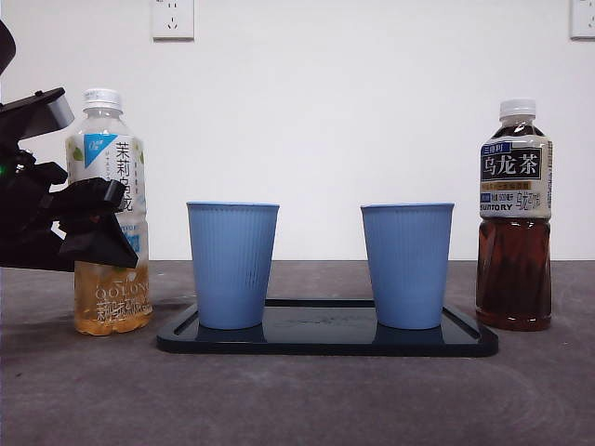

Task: Pour the drink into the cup

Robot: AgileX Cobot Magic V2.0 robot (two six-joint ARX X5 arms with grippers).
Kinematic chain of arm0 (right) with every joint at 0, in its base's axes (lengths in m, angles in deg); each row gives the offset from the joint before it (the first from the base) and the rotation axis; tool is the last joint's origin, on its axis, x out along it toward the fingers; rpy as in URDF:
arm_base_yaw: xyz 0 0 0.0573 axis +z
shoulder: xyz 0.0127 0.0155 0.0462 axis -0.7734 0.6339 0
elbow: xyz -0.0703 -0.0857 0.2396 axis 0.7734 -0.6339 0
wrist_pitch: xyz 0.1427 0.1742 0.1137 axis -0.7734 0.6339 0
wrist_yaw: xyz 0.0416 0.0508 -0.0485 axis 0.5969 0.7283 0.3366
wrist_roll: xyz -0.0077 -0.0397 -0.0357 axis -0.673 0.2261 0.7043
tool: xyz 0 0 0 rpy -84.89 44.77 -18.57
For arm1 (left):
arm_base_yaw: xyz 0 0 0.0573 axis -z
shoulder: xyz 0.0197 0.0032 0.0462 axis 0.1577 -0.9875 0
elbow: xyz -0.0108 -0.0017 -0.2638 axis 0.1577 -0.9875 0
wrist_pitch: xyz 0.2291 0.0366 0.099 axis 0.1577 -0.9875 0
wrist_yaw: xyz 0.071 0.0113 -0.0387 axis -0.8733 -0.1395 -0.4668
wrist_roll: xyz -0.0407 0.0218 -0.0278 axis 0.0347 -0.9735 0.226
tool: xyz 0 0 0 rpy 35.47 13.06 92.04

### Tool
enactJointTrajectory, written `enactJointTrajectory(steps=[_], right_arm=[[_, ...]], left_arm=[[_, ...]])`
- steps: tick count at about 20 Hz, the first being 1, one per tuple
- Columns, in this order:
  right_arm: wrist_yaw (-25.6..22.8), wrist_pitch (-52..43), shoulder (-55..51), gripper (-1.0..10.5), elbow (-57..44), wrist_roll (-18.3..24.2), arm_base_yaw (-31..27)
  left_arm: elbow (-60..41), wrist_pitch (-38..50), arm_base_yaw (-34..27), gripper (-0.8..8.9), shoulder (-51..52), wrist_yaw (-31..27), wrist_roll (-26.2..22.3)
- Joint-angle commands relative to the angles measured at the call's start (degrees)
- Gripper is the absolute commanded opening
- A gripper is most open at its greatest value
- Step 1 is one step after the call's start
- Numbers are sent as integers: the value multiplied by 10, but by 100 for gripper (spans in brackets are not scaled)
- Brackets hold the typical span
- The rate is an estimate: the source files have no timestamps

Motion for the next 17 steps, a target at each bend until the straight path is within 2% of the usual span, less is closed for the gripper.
enactJointTrajectory(steps=[1, 8, 17], right_arm=[[1, -4, 1, 433, 9, 5, 3], [2, -4, 1, 433, 9, 7, 3], [2, -4, 1, 433, 9, 7, 3]], left_arm=[[0, 8, 3, 209, -2, 3, -1], [13, -27, 3, 209, 48, -3, -39], [125, -243, 3, 209, 115, -51, -153]])
